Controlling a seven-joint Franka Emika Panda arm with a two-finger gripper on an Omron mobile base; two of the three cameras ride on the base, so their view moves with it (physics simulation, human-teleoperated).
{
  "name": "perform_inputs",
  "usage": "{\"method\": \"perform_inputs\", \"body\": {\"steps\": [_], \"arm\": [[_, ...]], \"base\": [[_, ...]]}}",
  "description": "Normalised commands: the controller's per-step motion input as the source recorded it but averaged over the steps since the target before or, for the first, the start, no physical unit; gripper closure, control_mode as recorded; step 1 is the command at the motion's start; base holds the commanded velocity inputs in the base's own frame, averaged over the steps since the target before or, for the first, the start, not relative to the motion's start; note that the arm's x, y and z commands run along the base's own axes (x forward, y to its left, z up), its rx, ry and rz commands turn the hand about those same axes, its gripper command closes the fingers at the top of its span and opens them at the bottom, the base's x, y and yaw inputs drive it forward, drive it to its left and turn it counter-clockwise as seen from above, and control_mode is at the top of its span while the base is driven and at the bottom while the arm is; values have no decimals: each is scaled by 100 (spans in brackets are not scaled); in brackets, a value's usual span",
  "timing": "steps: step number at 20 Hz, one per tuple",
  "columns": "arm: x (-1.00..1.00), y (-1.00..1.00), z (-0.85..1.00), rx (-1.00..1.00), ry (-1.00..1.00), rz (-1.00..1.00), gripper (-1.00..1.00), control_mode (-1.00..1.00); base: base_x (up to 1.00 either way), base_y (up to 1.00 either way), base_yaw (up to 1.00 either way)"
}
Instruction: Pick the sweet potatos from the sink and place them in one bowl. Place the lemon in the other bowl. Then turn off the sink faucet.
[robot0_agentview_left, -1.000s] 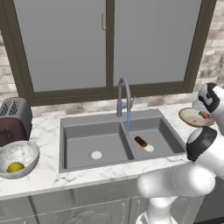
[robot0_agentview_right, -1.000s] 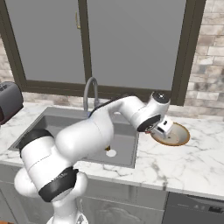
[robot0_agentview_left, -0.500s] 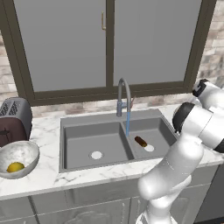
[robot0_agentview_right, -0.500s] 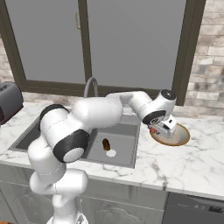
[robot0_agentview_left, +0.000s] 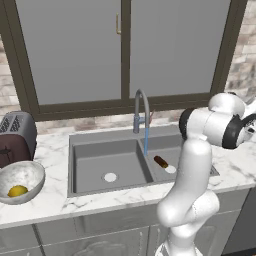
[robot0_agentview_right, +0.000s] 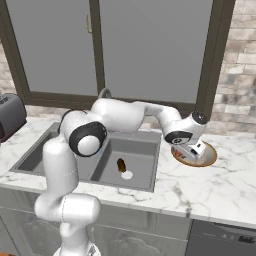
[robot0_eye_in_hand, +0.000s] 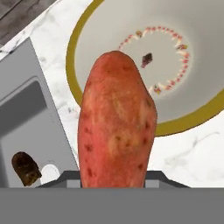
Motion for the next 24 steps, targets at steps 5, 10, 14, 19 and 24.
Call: {"method": "perform_inputs", "body": {"steps": [5, 10, 14, 19, 24], "arm": [[31, -17, -14, 5, 1, 0, 100, -100], [32, -13, -19, 2, 3, 0, 100, -100], [32, -3, -32, 0, 3, 0, 100, -100], [31, 0, -29, 0, 3, 0, 100, -100], [30, 0, -23, 0, 2, 0, 100, -100]], "base": [[0, 0, 0], [0, 0, 0], [0, 0, 0], [0, 0, 0], [0, 0, 0]]}}
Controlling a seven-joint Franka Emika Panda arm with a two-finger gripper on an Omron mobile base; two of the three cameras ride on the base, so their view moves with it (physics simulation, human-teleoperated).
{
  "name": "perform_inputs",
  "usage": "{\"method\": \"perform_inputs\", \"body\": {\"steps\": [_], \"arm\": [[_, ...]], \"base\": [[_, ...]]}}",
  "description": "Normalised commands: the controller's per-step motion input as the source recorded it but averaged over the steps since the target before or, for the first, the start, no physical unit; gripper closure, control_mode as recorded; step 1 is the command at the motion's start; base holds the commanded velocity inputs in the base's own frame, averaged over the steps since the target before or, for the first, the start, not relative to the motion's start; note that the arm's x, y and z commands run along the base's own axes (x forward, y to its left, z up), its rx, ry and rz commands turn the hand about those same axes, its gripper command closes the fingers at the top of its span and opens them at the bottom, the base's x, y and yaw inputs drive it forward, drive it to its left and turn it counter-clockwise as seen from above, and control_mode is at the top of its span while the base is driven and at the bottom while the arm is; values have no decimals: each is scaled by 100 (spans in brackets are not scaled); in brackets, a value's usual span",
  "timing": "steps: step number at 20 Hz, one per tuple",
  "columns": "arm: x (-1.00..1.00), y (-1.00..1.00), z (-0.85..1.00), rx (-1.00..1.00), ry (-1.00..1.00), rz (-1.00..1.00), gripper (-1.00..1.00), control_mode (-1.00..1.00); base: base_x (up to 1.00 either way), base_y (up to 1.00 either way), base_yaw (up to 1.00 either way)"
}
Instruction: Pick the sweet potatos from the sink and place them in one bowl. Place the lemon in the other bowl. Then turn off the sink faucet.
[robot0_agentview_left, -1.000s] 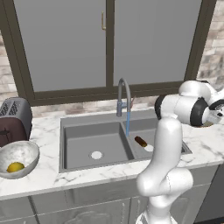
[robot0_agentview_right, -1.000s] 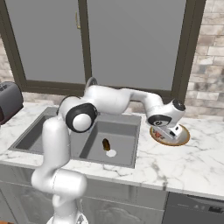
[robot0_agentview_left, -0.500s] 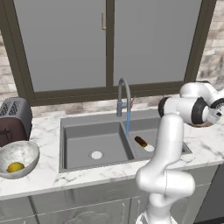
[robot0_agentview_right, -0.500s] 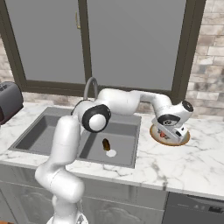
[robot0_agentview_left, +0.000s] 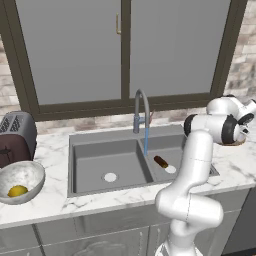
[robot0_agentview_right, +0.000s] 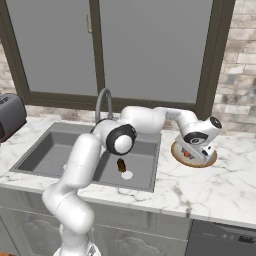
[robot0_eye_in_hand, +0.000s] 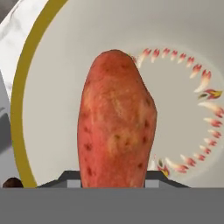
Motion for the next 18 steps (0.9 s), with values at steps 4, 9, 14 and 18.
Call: {"method": "perform_inputs", "body": {"steps": [4, 9, 14, 18], "arm": [[14, 0, -7, 0, 0, 0, -100, -100], [0, -5, 0, 0, 0, 0, -100, -100], [0, -12, 0, 0, 0, 0, -100, -100], [-7, -4, 11, 0, -5, 0, -100, -100]], "base": [[0, 0, 0], [0, 0, 0], [0, 0, 0], [0, 0, 0]]}}
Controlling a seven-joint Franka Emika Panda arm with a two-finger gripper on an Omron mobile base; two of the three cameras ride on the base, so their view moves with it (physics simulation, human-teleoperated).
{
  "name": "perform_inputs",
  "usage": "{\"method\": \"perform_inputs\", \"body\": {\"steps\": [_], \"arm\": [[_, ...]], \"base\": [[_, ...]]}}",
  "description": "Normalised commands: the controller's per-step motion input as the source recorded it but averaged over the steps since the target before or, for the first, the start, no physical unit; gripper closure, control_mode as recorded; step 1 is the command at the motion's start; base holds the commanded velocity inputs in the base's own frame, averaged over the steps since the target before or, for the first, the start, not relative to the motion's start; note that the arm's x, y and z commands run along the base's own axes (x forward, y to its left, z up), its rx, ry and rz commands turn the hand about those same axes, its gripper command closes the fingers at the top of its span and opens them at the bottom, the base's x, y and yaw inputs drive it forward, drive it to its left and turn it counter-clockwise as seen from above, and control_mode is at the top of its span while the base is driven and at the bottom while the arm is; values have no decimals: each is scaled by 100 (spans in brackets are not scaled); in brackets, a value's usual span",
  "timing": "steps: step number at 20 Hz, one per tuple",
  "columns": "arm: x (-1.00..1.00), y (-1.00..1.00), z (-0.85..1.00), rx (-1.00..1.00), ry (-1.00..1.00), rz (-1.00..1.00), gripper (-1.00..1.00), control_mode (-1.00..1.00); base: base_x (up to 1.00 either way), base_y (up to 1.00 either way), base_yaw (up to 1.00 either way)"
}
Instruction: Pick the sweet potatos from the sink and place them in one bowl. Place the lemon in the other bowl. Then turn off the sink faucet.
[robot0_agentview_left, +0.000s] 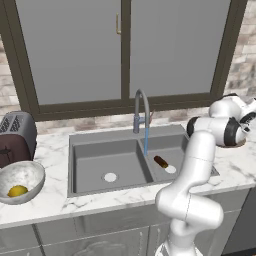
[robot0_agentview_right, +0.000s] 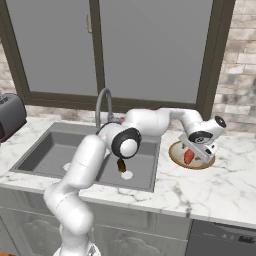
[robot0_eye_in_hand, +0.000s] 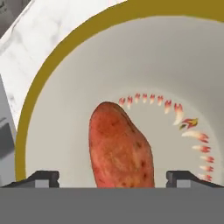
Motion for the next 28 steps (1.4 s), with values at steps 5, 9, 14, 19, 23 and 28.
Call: {"method": "perform_inputs", "body": {"steps": [5, 9, 14, 19, 23, 28], "arm": [[-17, 38, 73, -2, -17, 0, -100, -100], [-25, 97, 67, -14, -22, -8, -100, -100], [-37, 100, 52, -21, -17, -15, -100, -100], [-30, 100, 55, -19, -1, -10, -100, -100], [-41, 100, 31, -11, 2, -4, -100, -100], [-63, 84, 7, -1, 12, 0, -100, -100]], "base": [[0, 0, 0], [0, 0, 0], [0, 0, 0], [0, 0, 0], [0, 0, 0], [0, 0, 0]]}}
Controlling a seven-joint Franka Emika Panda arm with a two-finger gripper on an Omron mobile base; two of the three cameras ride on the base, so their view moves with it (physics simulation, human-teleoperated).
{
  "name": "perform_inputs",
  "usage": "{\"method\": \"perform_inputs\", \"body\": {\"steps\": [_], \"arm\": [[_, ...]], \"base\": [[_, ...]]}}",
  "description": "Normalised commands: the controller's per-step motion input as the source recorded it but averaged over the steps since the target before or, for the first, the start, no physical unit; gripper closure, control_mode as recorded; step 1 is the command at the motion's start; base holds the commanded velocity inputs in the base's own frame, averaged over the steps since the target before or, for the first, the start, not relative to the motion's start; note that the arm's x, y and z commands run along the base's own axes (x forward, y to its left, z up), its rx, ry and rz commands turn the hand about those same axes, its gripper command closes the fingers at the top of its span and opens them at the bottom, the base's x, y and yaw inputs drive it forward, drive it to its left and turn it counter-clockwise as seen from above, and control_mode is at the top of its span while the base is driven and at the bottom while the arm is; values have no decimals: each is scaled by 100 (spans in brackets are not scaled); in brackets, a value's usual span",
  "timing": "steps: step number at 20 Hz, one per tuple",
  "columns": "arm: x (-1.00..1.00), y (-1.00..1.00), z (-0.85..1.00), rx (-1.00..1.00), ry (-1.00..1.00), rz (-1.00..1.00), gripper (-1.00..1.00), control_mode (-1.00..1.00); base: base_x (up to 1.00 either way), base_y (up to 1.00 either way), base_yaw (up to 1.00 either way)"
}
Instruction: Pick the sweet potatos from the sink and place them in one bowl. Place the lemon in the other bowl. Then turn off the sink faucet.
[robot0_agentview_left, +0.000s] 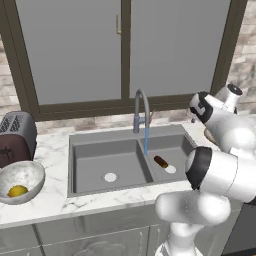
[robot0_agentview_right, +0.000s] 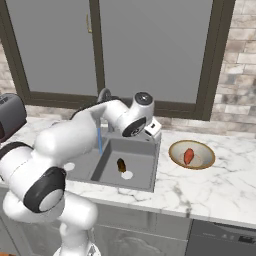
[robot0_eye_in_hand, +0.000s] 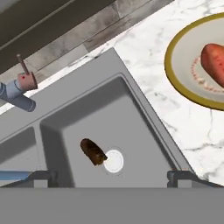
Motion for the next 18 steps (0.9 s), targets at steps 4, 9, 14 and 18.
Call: {"method": "perform_inputs", "body": {"steps": [4, 9, 14, 18], "arm": [[-48, 60, 12, 0, 12, 0, -100, -100], [-5, 56, 24, -1, 15, 3, -100, -100], [0, 37, -1, 0, 11, 16, -100, -100], [4, 2, -19, 0, 12, 29, -100, -100]], "base": [[0, 0, 0], [0, 0, 0], [0, 0, 0], [0, 0, 0]]}}
